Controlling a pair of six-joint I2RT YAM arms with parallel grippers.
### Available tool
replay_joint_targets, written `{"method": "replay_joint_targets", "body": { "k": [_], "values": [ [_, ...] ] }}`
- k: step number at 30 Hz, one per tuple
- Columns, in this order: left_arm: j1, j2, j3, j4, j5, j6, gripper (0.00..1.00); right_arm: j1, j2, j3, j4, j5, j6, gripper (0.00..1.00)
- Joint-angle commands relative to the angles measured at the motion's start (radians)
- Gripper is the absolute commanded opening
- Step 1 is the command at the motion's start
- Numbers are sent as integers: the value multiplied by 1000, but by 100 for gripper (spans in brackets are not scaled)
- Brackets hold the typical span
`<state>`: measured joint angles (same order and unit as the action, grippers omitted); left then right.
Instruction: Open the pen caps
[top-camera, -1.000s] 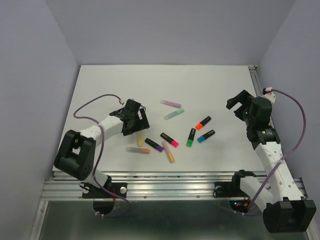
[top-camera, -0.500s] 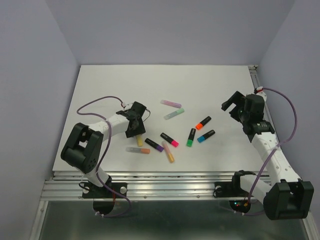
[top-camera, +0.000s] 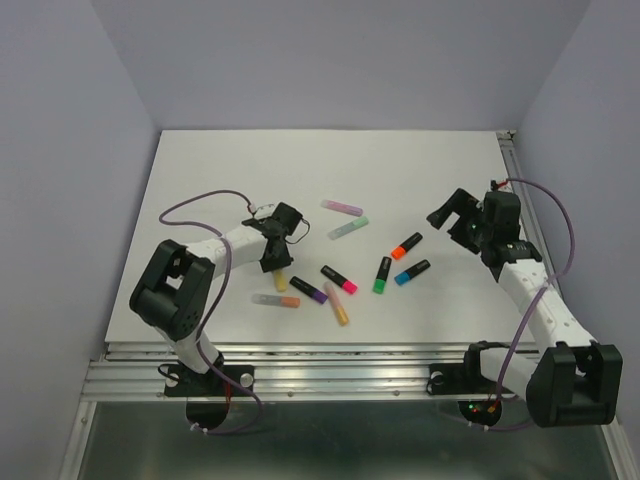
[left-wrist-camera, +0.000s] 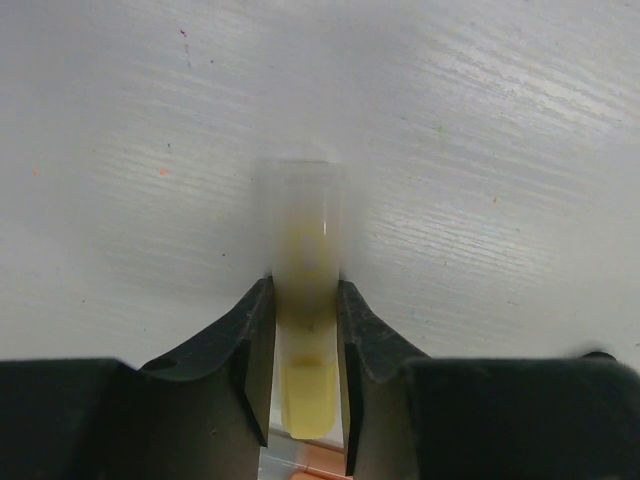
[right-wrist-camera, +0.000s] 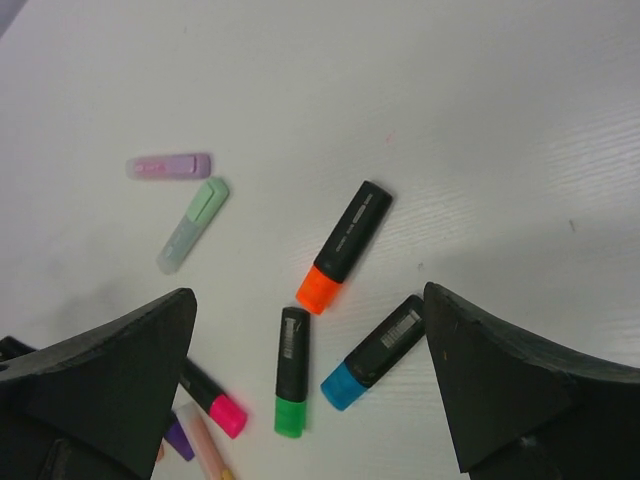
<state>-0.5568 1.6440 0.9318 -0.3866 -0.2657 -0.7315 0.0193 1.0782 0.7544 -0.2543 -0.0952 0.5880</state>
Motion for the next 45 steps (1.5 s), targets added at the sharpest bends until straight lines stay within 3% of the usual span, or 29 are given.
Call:
{"method": "replay_joint_targets", "body": {
  "k": [1, 5, 10, 16, 21, 26, 35, 42, 45],
  "values": [
    [-6, 39, 30, -60, -65, -86, 0, -2, 14, -20, 102, -233, -8, 100],
    [-8, -99, 91, -40, -158, -129, 0, -2, 5, -30, 174, -440, -28, 100],
    [-6, -318, 53, 130, -132, -129, 0, 57, -35, -67, 280, -526, -30, 100],
    [-8, -444, 6, 308, -52, -157, 0, 319, 6, -40, 361, -482, -42, 100],
    [-12, -483, -11, 350, -18, -186, 0, 497, 81, 5, 458, -450, -45, 100],
    [-17, -516, -68, 368, -1, -232, 0, 593, 213, 78, 510, -442, -42, 100],
    [-45, -549, -123, 382, 22, -316, 0, 669, 423, 195, 684, -480, 16, 100],
    [-55, -527, -117, 382, 34, -341, 0, 706, 548, 307, 673, -480, 27, 100],
    [-60, -526, -114, 382, 28, -342, 0, 715, 581, 338, 659, -480, 30, 95]
  ]
}}
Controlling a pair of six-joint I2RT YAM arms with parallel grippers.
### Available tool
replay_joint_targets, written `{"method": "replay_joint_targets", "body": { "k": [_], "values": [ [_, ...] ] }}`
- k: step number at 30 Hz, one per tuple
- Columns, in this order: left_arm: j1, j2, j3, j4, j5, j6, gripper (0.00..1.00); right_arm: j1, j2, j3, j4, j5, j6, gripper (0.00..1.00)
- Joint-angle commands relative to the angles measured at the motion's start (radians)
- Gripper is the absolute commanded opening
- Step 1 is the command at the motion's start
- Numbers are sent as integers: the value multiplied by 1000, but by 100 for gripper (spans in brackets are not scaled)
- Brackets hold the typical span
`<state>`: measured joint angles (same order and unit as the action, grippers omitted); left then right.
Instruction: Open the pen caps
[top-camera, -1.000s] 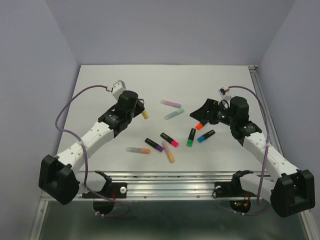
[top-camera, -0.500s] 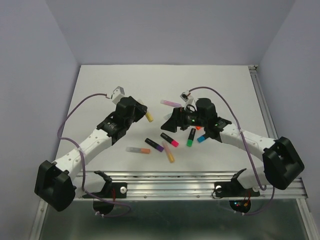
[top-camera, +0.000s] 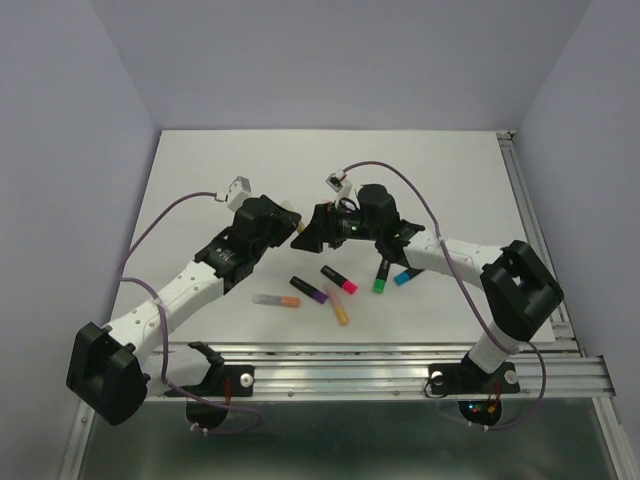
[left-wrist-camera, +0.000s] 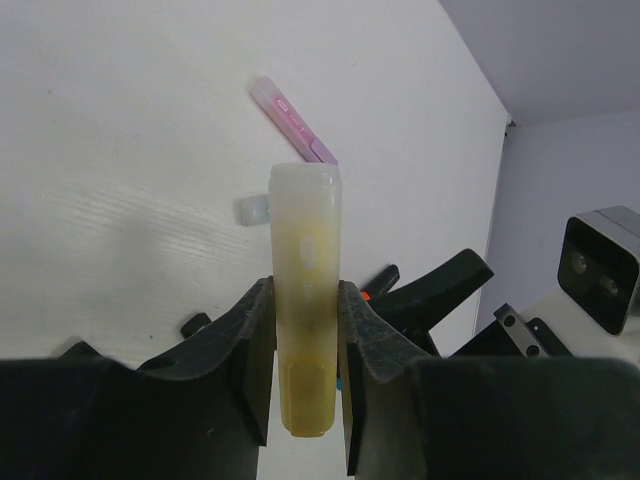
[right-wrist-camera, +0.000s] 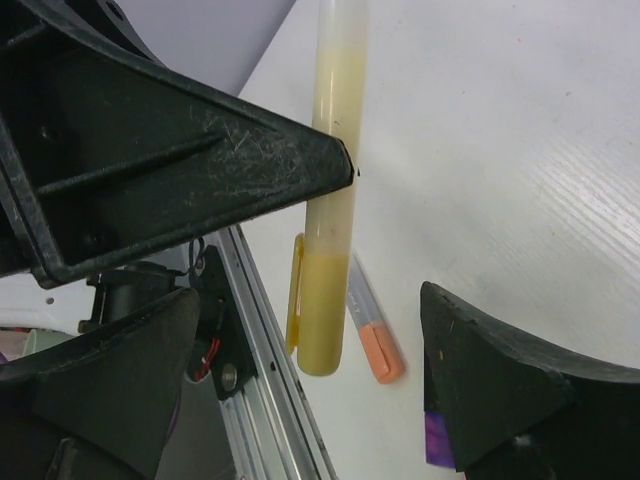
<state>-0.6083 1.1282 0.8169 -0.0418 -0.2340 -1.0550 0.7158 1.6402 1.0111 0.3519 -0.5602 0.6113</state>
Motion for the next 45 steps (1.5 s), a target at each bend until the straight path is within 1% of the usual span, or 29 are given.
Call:
{"method": "replay_joint_targets", "body": {
  "k": [1, 3, 4, 6, 7, 10, 12, 13, 14, 15, 16, 17, 21, 22, 24, 27, 28, 29, 31, 33, 35, 38, 39, 40, 41, 42, 43, 44, 45],
  "values": [
    [-8, -10, 2, 37, -8, -17, 0, 20, 26, 84, 52, -14, 10, 89],
    [-10, -10, 2, 37, -18, -22, 0, 27, 46, 98, 38, -14, 15, 82],
    [-8, -11, 1, 37, -19, -25, 0, 28, 50, 104, 33, -14, 15, 76],
    [-10, -10, 2, 37, -21, -25, 0, 34, 62, 116, 19, -12, 13, 71],
    [-10, -10, 2, 36, -25, -28, 0, 37, 66, 121, 15, -9, 16, 65],
    [-10, -8, 1, 34, -37, -34, 0, 43, 70, 133, -11, -6, 18, 55],
    [-11, -10, 2, 31, -54, -40, 0, 48, 69, 136, -30, -6, 10, 52],
    [-10, -10, 2, 31, -60, -40, 0, 51, 64, 133, -34, 0, 8, 47],
    [-10, -8, 5, 31, -68, -40, 0, 54, 63, 133, -37, 5, 2, 40],
    [-10, -8, 8, 31, -73, -39, 0, 56, 61, 135, -54, 9, -1, 31],
    [-11, -5, 10, 33, -76, -36, 0, 57, 61, 141, -66, 29, 1, 3],
    [-10, -1, 14, 31, -86, -34, 0, 59, 61, 144, -77, 36, -2, 1],
    [-10, 19, 31, 37, -151, -40, 0, 71, 58, 150, -137, 49, -7, 1],
    [-8, 36, 34, 65, -183, -22, 0, 74, 53, 146, -133, 49, 7, 1],
    [-7, 60, 47, 129, -220, 4, 0, 85, 30, 112, -102, 40, 25, 1],
    [4, 134, 109, 151, -287, 41, 0, 99, -3, 60, -53, -13, 83, 1],
    [5, 172, 126, 155, -315, 43, 0, 103, -9, 44, -35, -35, 129, 1],
    [8, 191, 152, 164, -377, 46, 0, 106, -16, 29, -18, -55, 149, 1],
    [34, 258, 185, 203, -425, 56, 0, 129, -37, -44, 56, -89, 224, 1],
    [67, 310, 250, 201, -432, 69, 0, 155, -57, -100, 123, -104, 264, 1],
    [126, 375, 296, 191, -407, 70, 0, 172, -101, -164, 128, -98, 283, 1],
    [185, 410, 307, 195, -361, 61, 0, 172, -175, -223, 131, -63, 283, 1],
    [196, 415, 304, 201, -341, 64, 0, 172, -193, -227, 86, -38, 275, 1],
    [208, 410, 297, 212, -320, 88, 0, 172, -210, -226, 52, 18, 260, 1],
    [220, 394, 277, 223, -288, 113, 0, 160, -232, -203, 7, 52, 217, 1],
    [222, 386, 272, 230, -281, 134, 0, 146, -237, -189, -83, 78, 197, 1],
    [223, 377, 269, 226, -281, 160, 0, 125, -238, -178, -117, 109, 185, 1],
    [225, 364, 269, 218, -257, 218, 0, 97, -240, -168, -148, 112, 179, 1],
    [238, 361, 283, 195, -234, 265, 0, 21, -238, -154, -193, 105, 177, 1]
  ]
}}
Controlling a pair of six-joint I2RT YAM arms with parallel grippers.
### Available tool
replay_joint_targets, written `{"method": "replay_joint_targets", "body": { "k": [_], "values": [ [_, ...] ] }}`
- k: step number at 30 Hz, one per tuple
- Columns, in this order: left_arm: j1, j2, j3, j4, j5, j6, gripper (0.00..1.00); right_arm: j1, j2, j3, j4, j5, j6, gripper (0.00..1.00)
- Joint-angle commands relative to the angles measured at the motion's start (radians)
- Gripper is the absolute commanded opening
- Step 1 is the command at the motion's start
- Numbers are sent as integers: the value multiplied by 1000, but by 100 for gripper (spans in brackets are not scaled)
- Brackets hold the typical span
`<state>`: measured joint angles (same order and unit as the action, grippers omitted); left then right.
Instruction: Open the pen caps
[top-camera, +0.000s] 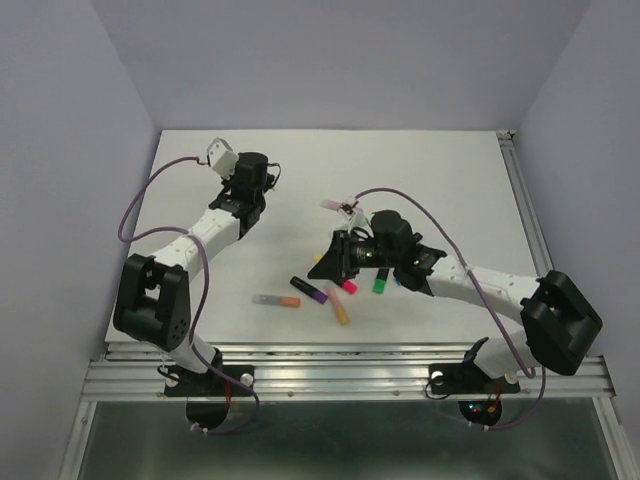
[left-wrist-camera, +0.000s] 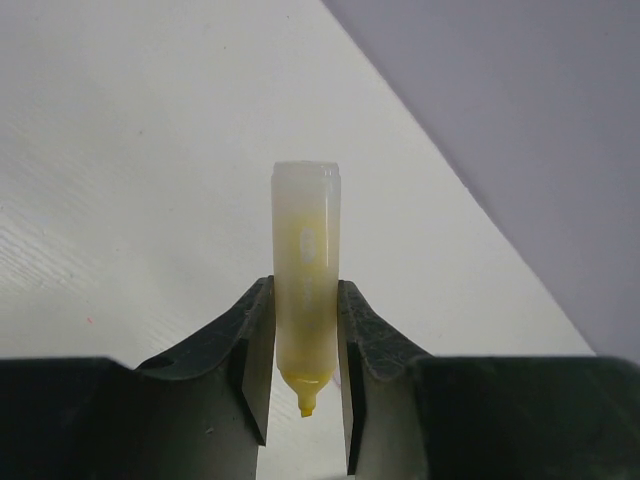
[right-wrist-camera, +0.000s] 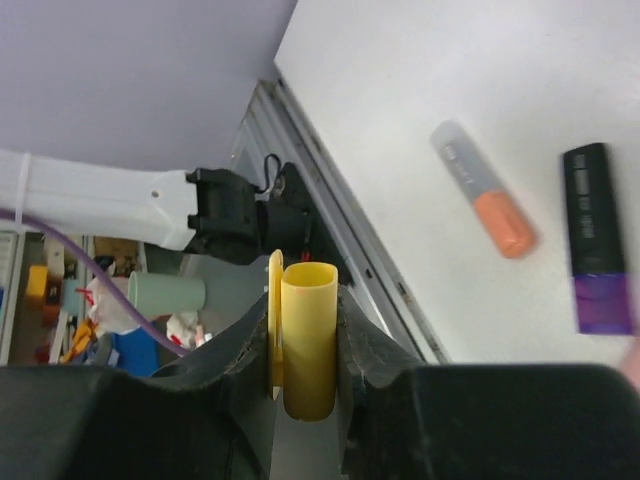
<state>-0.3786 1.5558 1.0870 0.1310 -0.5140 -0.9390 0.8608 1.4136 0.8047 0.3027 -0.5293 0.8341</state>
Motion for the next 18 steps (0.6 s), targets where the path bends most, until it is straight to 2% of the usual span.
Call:
{"method": "replay_joint_targets", "body": {
  "k": [1, 3, 5, 7, 10, 15, 18],
  "values": [
    [15, -65, 23, 6, 72, 196, 0, -170, -7, 57, -163, 66, -50, 1],
    [35, -40, 71, -45, 133, 339, 0, -294, -1, 105, -276, 109, -116, 1],
    [52, -1, 97, -67, 172, 455, 0, -344, 13, 154, -376, 353, -200, 1],
    [79, 35, 129, -73, 199, 517, 0, -403, 62, 235, -491, 627, -208, 1],
    [113, 107, 204, -88, 249, 594, 0, -492, 125, 312, -574, 739, -251, 1],
    [141, 188, 295, -122, 272, 641, 0, -584, 183, 369, -559, 744, -314, 1],
    [142, 228, 326, -129, 266, 657, 0, -615, 226, 413, -605, 759, -332, 1]
  ]
}}
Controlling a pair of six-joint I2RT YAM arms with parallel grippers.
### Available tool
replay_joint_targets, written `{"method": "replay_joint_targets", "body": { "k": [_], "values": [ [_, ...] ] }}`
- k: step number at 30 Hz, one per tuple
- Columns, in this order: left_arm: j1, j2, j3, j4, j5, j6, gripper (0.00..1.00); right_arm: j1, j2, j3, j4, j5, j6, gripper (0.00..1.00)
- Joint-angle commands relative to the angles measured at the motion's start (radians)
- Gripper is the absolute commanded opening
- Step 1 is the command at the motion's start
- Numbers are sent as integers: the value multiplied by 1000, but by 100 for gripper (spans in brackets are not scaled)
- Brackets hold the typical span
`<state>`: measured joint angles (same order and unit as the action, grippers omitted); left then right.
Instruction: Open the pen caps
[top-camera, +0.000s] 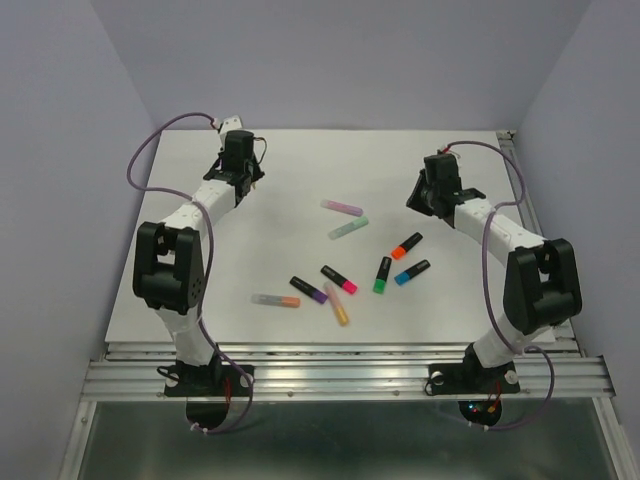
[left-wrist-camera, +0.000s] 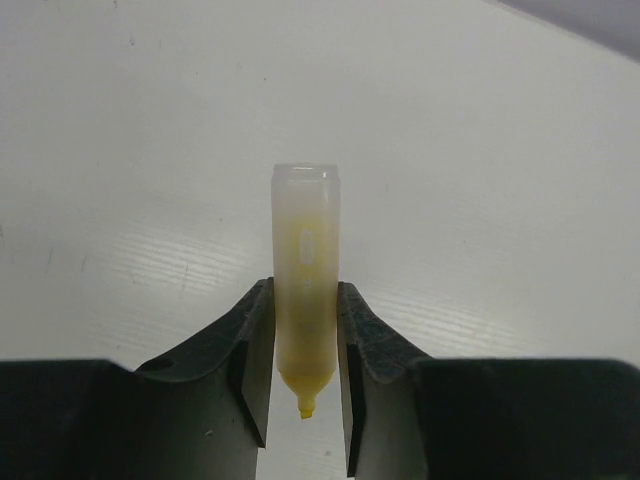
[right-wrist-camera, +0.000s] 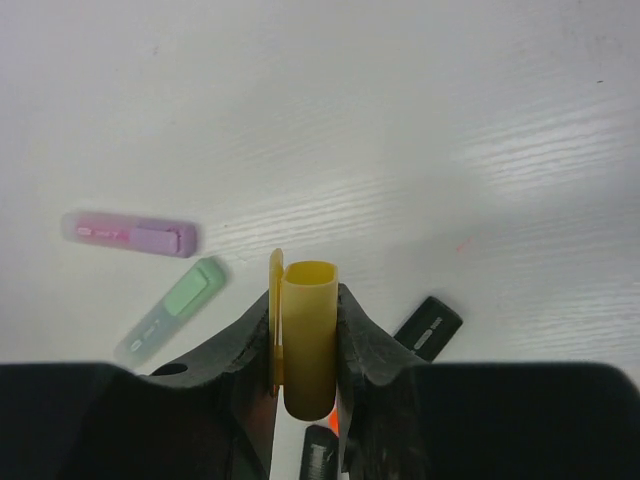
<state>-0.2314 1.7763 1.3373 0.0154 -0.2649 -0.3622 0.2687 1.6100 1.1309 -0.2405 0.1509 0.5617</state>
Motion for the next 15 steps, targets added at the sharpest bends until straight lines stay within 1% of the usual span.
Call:
{"method": "replay_joint_targets", "body": {
  "k": [1, 4, 5, 7, 9, 12, 15],
  "values": [
    [-5, 20, 85, -14, 12, 92, 0, -31, 40, 98, -71, 87, -63, 1],
    [1, 77, 131, -43, 3, 126, 0, -88, 91, 135, -85, 79, -80, 1],
    [3, 113, 172, -57, 0, 138, 0, -126, 108, 144, -86, 67, -85, 1],
    [20, 153, 215, -106, 30, 152, 0, -163, 162, 181, -91, 0, -100, 1],
    [33, 208, 281, -155, 76, 157, 0, -200, 210, 197, -86, -31, -118, 1],
    [37, 261, 324, -167, 99, 170, 0, -232, 258, 211, -120, -10, -103, 1],
    [44, 325, 388, -207, 95, 181, 0, -252, 288, 205, -160, 45, -79, 1]
  ]
}}
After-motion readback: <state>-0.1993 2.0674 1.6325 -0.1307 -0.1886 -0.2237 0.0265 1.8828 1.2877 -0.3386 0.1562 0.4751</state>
